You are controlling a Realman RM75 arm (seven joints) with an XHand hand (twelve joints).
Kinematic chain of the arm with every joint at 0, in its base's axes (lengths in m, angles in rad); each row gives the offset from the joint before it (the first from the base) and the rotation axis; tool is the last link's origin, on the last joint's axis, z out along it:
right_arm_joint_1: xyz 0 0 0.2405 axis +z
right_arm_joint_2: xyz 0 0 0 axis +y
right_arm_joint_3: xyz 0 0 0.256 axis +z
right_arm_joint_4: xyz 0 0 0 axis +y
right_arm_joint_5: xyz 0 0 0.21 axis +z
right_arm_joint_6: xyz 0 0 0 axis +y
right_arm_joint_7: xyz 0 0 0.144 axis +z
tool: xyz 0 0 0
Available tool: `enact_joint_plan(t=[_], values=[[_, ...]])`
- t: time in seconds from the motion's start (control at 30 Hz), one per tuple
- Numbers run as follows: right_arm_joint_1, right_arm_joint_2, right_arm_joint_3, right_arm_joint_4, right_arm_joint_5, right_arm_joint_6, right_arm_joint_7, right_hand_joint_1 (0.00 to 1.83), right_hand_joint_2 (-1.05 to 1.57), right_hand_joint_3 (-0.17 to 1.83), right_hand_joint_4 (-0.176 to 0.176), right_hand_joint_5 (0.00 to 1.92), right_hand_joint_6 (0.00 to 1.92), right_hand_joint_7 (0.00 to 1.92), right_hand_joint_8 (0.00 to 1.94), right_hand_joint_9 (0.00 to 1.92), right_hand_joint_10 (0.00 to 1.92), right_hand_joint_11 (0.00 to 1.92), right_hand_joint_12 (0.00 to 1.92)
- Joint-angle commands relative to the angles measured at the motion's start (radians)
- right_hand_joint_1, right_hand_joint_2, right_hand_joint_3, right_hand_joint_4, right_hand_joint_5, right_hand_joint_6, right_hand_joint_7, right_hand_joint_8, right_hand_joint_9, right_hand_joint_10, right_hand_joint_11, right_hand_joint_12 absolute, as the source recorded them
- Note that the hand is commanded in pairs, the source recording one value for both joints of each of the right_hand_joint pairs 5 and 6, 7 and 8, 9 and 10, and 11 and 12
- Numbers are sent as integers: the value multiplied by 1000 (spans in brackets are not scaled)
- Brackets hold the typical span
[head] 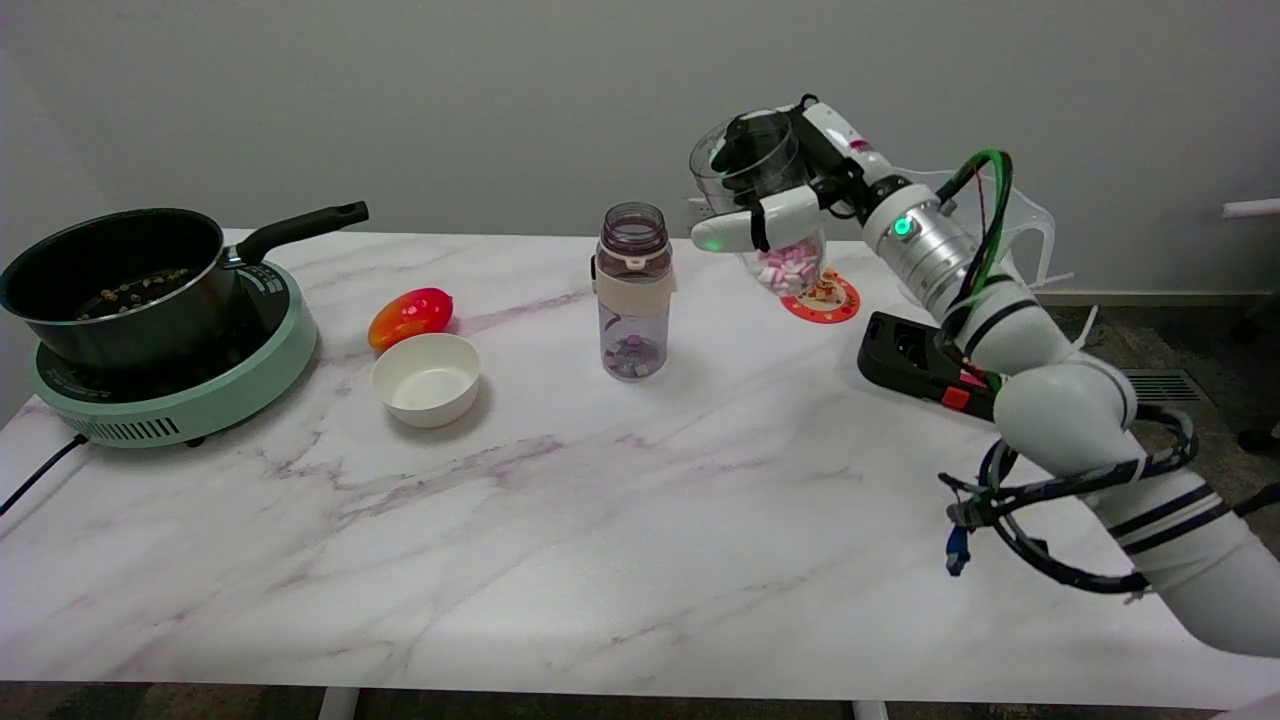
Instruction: Pour the contents of the measuring cup into the bottle.
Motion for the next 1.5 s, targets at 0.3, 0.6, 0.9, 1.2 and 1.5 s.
enact_joint_plan(t=[0.3, 0.6, 0.9, 1.2, 1.5], values=[[265, 134, -87, -30, -283, -287, 22, 1425, 1279, 523, 0, 1920, 1920, 1775, 1775, 1609, 1609, 1304, 1304], [324, 127, -131, -112, -323, -290, 27, 1484, 1173, 647, 0, 1920, 1920, 1748, 1748, 1579, 1579, 1292, 1292], [407, 115, -224, -188, -398, -297, 27, 1513, 1107, 730, 0, 1920, 1920, 1731, 1731, 1563, 1563, 1284, 1284], [450, 106, -290, -215, -431, -305, 19, 1539, 1018, 858, 0, 1920, 1920, 1710, 1710, 1540, 1540, 1274, 1274], [507, 120, -371, -191, -501, -312, 16, 1541, 997, 897, 0, 1920, 1920, 1702, 1702, 1528, 1528, 1268, 1268]])
